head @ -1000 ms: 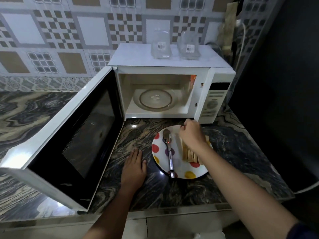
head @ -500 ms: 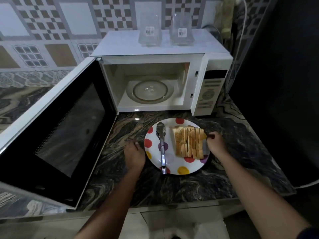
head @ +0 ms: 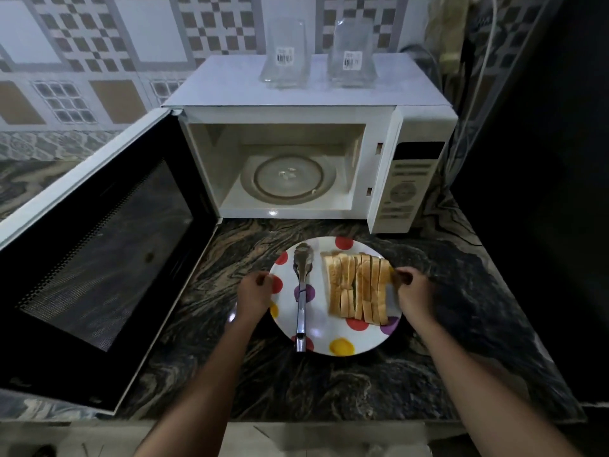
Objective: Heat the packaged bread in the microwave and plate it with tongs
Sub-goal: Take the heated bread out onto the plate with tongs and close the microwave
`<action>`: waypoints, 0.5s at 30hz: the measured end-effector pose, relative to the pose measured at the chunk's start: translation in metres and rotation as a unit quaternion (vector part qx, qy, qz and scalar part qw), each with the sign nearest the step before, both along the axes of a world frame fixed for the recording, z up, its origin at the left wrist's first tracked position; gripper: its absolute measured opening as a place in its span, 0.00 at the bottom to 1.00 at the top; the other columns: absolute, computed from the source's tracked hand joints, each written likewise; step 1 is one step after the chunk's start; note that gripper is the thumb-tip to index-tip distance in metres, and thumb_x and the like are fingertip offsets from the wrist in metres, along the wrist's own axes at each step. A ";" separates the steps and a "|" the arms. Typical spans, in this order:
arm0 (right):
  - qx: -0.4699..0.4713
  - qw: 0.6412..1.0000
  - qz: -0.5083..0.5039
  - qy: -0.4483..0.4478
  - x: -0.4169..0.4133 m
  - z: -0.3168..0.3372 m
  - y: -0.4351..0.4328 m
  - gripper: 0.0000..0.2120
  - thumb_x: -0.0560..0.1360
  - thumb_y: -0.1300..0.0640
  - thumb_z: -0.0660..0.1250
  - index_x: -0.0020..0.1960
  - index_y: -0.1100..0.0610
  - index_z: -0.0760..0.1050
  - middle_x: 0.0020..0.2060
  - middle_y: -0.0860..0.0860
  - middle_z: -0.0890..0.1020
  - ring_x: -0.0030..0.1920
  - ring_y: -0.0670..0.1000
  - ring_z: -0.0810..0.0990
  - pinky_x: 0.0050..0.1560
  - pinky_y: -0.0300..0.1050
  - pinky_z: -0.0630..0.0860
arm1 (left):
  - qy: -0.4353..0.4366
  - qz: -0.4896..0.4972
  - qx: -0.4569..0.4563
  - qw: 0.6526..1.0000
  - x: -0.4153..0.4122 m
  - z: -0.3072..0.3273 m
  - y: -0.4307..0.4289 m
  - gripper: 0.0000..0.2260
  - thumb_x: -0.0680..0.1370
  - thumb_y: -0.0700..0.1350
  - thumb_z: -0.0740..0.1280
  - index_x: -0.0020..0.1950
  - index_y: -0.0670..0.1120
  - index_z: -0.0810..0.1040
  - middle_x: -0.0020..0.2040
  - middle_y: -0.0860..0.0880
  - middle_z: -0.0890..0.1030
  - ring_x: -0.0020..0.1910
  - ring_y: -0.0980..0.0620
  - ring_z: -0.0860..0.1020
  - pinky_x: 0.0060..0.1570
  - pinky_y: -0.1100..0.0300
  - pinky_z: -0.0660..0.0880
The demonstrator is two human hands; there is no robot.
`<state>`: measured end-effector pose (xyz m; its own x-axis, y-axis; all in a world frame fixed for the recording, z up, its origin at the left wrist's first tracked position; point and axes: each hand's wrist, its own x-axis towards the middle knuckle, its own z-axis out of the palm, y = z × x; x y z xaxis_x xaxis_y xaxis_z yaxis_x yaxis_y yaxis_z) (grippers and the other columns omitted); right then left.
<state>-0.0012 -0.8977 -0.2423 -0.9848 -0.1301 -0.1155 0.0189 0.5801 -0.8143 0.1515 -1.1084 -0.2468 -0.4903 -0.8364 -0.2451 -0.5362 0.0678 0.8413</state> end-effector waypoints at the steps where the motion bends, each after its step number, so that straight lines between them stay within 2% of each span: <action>1: -0.015 1.000 -0.007 0.000 0.000 -0.001 -0.001 0.11 0.78 0.65 0.61 0.58 0.65 0.76 0.55 0.61 0.80 0.57 0.59 0.77 0.56 0.49 0.72 | 0.011 0.008 -0.002 1.000 0.000 -0.001 0.003 0.10 0.80 0.40 0.60 0.54 0.37 0.78 0.51 0.40 0.80 0.48 0.45 0.76 0.46 0.60 0.69; 6: -0.079 0.997 -0.018 -0.003 -0.001 -0.006 -0.005 0.12 0.79 0.60 0.61 0.59 0.63 0.76 0.55 0.60 0.80 0.56 0.58 0.78 0.51 0.44 0.71 | 0.127 0.055 0.031 0.990 -0.007 -0.005 0.018 0.06 0.81 0.39 0.56 0.47 0.41 0.71 0.46 0.43 0.74 0.47 0.49 0.71 0.45 0.59 0.65; 10: -0.138 0.990 -0.024 -0.004 0.000 -0.007 -0.005 0.11 0.79 0.61 0.60 0.58 0.62 0.77 0.55 0.59 0.81 0.56 0.56 0.78 0.52 0.43 0.70 | 0.161 0.073 0.063 0.982 -0.013 -0.005 0.021 0.05 0.81 0.40 0.55 0.50 0.40 0.70 0.45 0.43 0.73 0.46 0.49 0.70 0.39 0.59 0.67; 12: -0.165 0.986 -0.027 -0.018 -0.001 -0.006 -0.004 0.12 0.79 0.62 0.60 0.58 0.62 0.77 0.56 0.58 0.80 0.57 0.55 0.77 0.55 0.44 0.71 | 0.161 0.082 0.088 0.980 -0.013 -0.007 0.025 0.09 0.81 0.41 0.55 0.56 0.39 0.72 0.51 0.42 0.75 0.49 0.47 0.72 0.45 0.58 0.69; 15: -0.209 0.977 -0.022 -0.039 -0.003 -0.004 -0.001 0.12 0.78 0.62 0.61 0.59 0.62 0.78 0.58 0.58 0.80 0.59 0.54 0.77 0.58 0.46 0.72 | 0.177 0.094 0.107 0.974 -0.009 -0.008 0.030 0.13 0.81 0.41 0.55 0.63 0.41 0.73 0.55 0.45 0.76 0.54 0.47 0.74 0.55 0.57 0.69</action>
